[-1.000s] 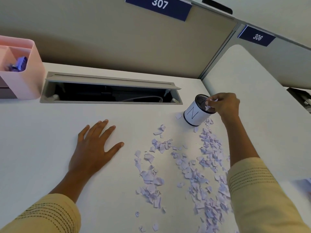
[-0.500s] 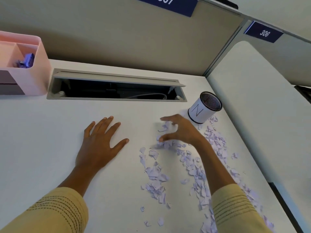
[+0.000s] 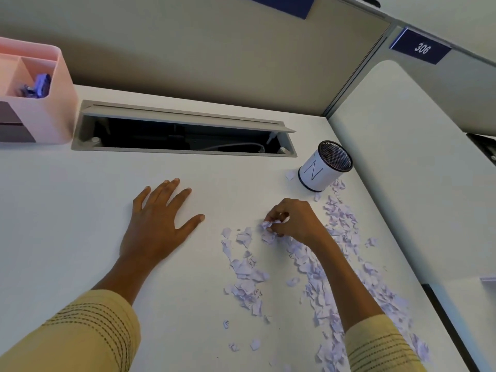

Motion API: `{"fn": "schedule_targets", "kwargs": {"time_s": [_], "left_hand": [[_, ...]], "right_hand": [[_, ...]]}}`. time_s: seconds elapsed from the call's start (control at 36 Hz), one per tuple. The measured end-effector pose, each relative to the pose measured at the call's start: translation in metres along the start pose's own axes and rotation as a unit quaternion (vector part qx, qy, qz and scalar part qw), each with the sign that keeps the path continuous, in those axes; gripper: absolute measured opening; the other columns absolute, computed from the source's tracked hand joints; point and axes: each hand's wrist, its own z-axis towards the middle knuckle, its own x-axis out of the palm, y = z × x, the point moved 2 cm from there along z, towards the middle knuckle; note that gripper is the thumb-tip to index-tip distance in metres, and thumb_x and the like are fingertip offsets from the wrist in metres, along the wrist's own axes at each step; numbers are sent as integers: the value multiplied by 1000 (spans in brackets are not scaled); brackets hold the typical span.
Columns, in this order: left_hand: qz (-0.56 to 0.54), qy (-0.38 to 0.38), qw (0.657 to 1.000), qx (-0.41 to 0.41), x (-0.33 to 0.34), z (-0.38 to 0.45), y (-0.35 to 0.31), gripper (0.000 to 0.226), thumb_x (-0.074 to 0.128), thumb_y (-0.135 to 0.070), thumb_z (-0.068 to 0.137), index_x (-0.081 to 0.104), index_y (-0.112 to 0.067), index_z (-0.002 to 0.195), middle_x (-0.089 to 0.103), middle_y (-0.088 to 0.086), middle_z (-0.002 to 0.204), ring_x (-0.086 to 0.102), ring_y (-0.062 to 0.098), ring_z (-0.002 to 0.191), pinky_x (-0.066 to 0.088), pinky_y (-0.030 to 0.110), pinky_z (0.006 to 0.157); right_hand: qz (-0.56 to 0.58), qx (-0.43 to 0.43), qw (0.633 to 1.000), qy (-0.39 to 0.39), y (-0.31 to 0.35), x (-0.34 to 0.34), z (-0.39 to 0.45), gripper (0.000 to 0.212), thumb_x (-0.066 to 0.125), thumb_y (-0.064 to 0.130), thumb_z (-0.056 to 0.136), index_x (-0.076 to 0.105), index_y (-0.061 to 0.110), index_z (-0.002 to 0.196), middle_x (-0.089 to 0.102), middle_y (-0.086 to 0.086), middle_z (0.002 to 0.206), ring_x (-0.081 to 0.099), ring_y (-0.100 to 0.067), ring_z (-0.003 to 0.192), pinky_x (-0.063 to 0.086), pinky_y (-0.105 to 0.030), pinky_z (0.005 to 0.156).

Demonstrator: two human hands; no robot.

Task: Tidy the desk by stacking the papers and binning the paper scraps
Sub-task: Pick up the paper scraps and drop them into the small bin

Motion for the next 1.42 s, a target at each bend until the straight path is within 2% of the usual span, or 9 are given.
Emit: {"fn": "schedule_targets", "kwargs": {"time_s": [0.14,0.36,0.53,0.72,0.89,1.03,1.25,1.36,1.42], "left_hand": [[1,2,1000,-6,1,0,0,74,30,-70,86,51,-22,138,38,3,151,31,20,141,16,43,117],[3,5,1000,-4,2,1,1,73,31,-69,86,51,-21,137,39,3,151,32,20,141,19,45,117],[6,4,1000,-5,0,1,-1,72,32,-69,86,51,-22,137,39,3,151,32,20,141,18,44,117],[2,5,1000,-2,-1,0,0,73,30,-69,86,52,-20,137,40,4,150,33,21,140,18,44,116],[-2,4,1000,-2,-1,0,-1,73,30,-69,86,52,-20,137,40,4,150,33,21,140,17,44,116],[1,4,1000,-2,-2,0,0,73,32,-69,86,52,-20,136,40,4,150,34,21,140,16,43,116],[2,8,1000,-3,0,0,0,73,30,-69,86,51,-21,137,38,4,151,32,22,141,17,45,117],[5,6,1000,-1,1,0,1,72,31,-69,86,51,-22,138,38,3,151,32,20,141,17,44,117],[5,5,1000,-4,1,0,1,72,32,-69,86,50,-23,138,38,3,152,31,20,141,16,43,117]], "right_hand": [[57,47,996,-40,-14,-34,1,17,73,-4,73,74,11,78,72,-7,78,69,-20,61,59,-26,63],[150,67,945,-283,-28,-125,18,15,74,-1,73,74,11,84,68,-8,71,64,-12,51,59,-37,72],[122,111,942,-291,-38,-136,43,22,75,-3,71,72,-2,94,64,-4,64,58,2,42,50,-7,53],[17,16,911,-411,-12,-110,42,12,69,9,79,75,14,89,69,-5,90,57,-5,66,39,-1,67],[-48,-58,976,-203,-10,-46,61,25,66,13,86,69,13,111,63,-9,119,61,-21,103,47,-21,89],[-113,18,990,-80,-40,-12,64,53,58,30,93,45,9,139,34,-13,150,29,-27,139,23,-33,112],[-33,10,950,-309,-64,-10,11,26,62,28,90,75,6,88,73,-8,89,63,-25,80,47,-32,73],[63,118,895,-425,-90,-42,3,25,64,30,89,74,8,95,70,0,90,63,-16,77,44,-8,72],[74,152,873,-457,-105,-61,7,21,62,27,90,73,12,100,70,-1,97,66,-19,84,42,-13,73]]}}
